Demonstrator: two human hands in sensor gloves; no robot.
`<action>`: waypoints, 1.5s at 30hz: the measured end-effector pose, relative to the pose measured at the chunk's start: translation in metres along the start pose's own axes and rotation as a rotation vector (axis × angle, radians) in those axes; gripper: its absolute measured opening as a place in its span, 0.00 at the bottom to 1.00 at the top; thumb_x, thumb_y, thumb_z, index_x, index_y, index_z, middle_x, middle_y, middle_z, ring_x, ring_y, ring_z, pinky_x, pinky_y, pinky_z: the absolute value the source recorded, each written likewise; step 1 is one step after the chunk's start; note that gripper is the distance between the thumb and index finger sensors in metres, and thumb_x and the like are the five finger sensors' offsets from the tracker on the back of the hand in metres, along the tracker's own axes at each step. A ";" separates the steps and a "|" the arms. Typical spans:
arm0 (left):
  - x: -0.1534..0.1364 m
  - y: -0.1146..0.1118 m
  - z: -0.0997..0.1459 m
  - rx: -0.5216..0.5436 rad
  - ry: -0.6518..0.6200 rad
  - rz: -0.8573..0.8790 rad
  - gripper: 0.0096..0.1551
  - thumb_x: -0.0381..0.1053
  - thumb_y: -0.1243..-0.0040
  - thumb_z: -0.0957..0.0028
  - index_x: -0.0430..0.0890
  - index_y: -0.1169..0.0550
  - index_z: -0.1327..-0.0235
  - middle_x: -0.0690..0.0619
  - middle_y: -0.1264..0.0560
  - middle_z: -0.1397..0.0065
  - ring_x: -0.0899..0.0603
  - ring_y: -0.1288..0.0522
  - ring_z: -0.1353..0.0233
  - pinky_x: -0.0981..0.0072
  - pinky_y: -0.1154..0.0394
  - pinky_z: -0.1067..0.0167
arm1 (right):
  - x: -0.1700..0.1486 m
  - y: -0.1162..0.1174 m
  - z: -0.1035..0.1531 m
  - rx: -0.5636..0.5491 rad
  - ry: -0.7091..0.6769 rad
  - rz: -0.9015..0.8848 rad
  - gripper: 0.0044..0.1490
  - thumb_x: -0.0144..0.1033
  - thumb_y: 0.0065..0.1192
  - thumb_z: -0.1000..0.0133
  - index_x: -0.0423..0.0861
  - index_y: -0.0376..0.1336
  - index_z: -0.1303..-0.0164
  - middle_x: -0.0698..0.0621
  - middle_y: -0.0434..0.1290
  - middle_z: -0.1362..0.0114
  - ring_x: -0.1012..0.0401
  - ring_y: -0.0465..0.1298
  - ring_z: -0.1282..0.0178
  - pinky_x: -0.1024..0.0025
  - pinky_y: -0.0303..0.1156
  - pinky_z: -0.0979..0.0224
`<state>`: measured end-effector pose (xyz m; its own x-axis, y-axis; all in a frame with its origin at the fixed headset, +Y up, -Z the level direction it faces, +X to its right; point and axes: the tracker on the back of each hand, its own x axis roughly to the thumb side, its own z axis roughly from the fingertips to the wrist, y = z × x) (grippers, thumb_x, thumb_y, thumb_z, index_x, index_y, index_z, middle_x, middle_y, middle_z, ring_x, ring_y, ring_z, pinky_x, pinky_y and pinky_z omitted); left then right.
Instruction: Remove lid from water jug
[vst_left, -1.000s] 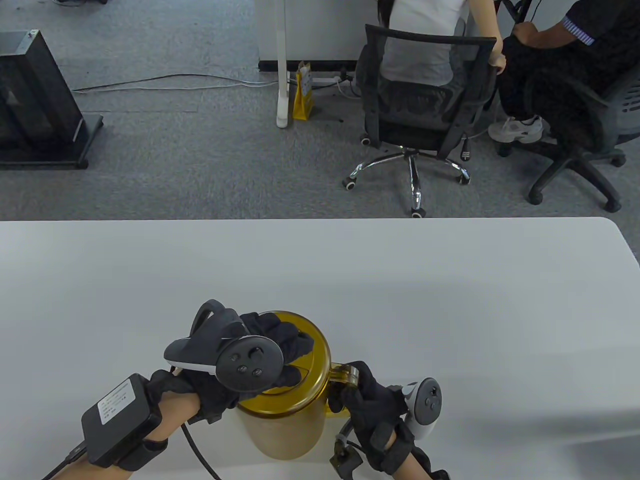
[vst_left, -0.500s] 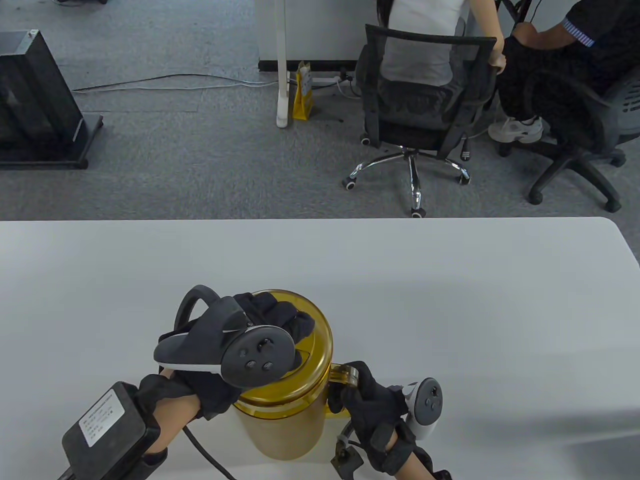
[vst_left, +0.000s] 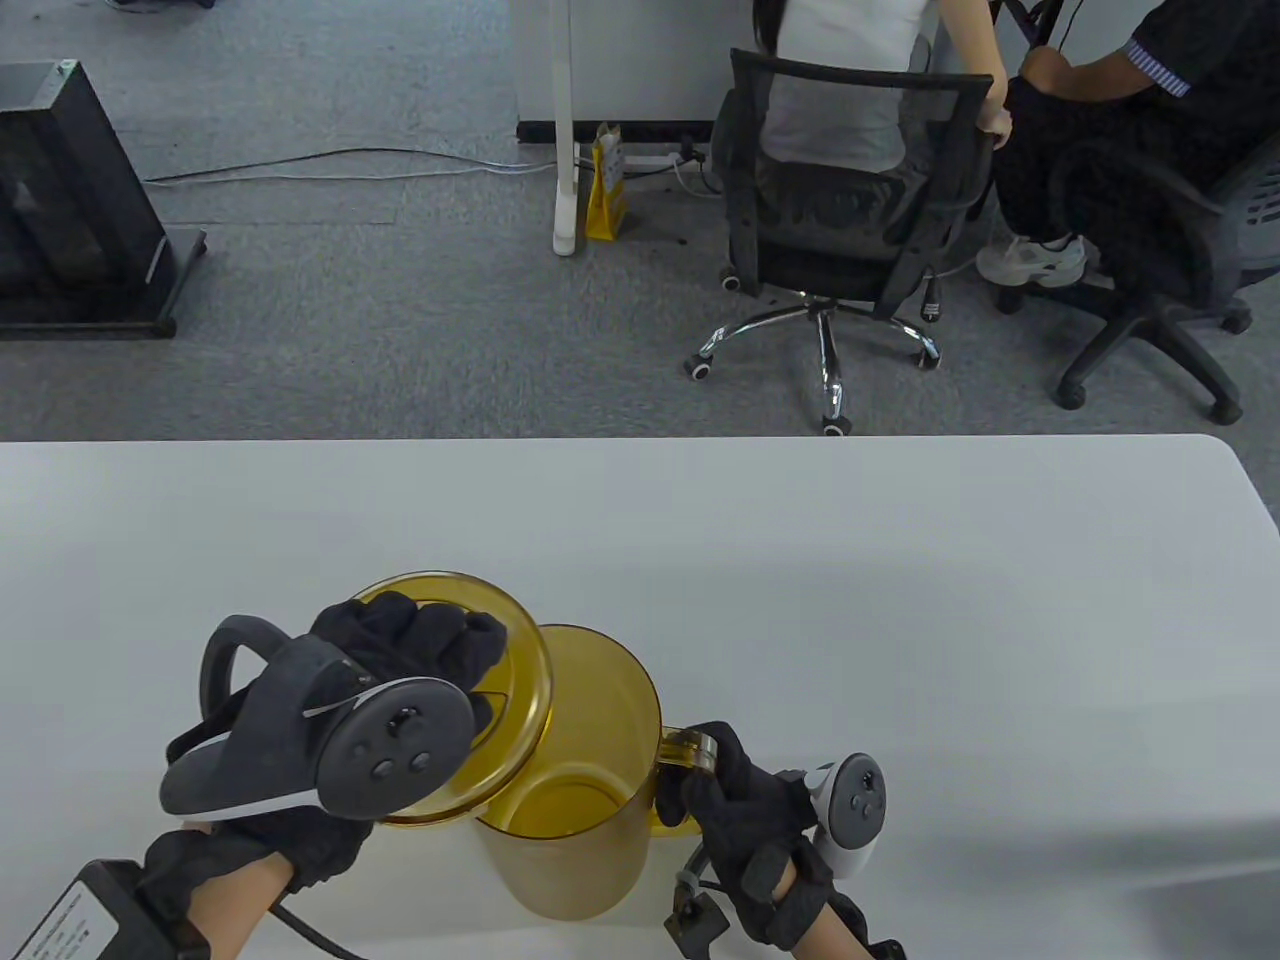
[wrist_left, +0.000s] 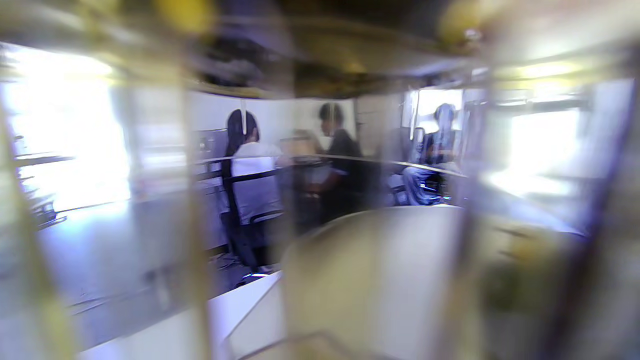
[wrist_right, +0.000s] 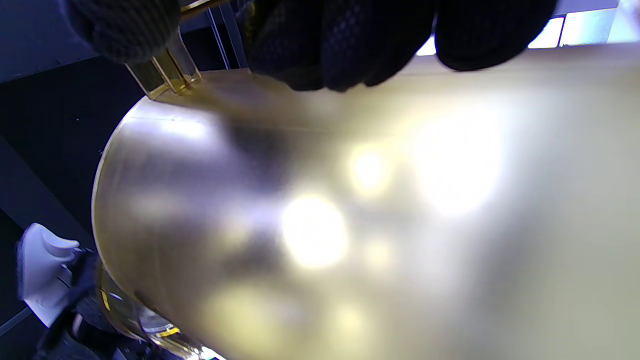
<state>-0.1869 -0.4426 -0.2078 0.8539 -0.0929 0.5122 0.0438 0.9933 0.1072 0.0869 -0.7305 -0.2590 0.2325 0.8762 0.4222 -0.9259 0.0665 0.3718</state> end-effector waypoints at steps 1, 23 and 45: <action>-0.006 0.000 0.005 0.006 0.019 0.017 0.32 0.50 0.36 0.52 0.41 0.27 0.35 0.38 0.24 0.40 0.39 0.27 0.43 0.49 0.30 0.40 | 0.000 0.000 0.000 0.000 -0.001 -0.001 0.40 0.68 0.56 0.43 0.43 0.65 0.40 0.49 0.75 0.55 0.55 0.75 0.63 0.51 0.71 0.51; -0.055 -0.042 0.040 -0.034 0.244 0.002 0.32 0.49 0.37 0.52 0.40 0.28 0.35 0.36 0.25 0.40 0.38 0.28 0.43 0.48 0.31 0.40 | -0.002 0.001 -0.002 0.016 0.010 -0.010 0.40 0.68 0.56 0.43 0.43 0.65 0.39 0.48 0.75 0.54 0.54 0.74 0.62 0.51 0.71 0.50; -0.081 -0.144 0.046 -0.137 0.229 0.007 0.32 0.52 0.39 0.51 0.42 0.28 0.35 0.39 0.24 0.41 0.40 0.27 0.44 0.50 0.29 0.41 | 0.000 0.001 -0.001 0.017 0.021 -0.006 0.40 0.68 0.56 0.43 0.44 0.65 0.39 0.49 0.75 0.54 0.54 0.74 0.61 0.50 0.70 0.49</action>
<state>-0.2864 -0.5816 -0.2251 0.9488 -0.0837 0.3044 0.0940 0.9954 -0.0196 0.0855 -0.7304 -0.2594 0.2317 0.8858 0.4022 -0.9193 0.0642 0.3882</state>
